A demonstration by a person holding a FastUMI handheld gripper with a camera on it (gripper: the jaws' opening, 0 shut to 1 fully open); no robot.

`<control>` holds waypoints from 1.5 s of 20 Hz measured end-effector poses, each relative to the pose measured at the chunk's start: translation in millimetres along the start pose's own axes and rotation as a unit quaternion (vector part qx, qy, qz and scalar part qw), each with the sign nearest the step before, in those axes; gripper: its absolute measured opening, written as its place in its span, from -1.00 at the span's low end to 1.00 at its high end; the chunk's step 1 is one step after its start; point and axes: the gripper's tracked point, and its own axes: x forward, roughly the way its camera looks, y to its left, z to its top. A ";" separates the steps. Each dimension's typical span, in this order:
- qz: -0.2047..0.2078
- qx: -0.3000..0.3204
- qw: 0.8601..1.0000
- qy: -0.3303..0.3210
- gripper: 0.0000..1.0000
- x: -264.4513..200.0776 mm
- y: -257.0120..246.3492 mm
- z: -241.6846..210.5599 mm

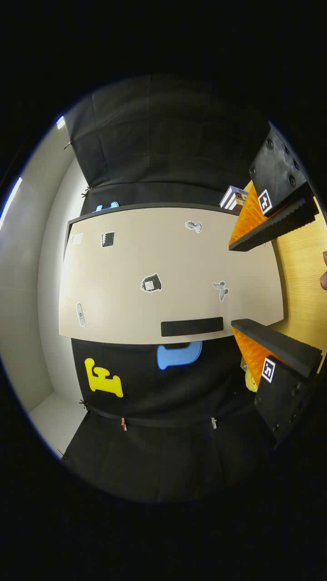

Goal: Open the shoe cabinet door, grab the shoes and put them into the shoe cabinet, then close the shoe cabinet door.

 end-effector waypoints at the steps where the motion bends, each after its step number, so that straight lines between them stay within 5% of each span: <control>1: 0.001 0.003 1.000 0.001 0.95 1.8 -0.4 2.4; 30: -0.002 0.013 1.000 -0.001 0.95 -5.0 -7.8 6.7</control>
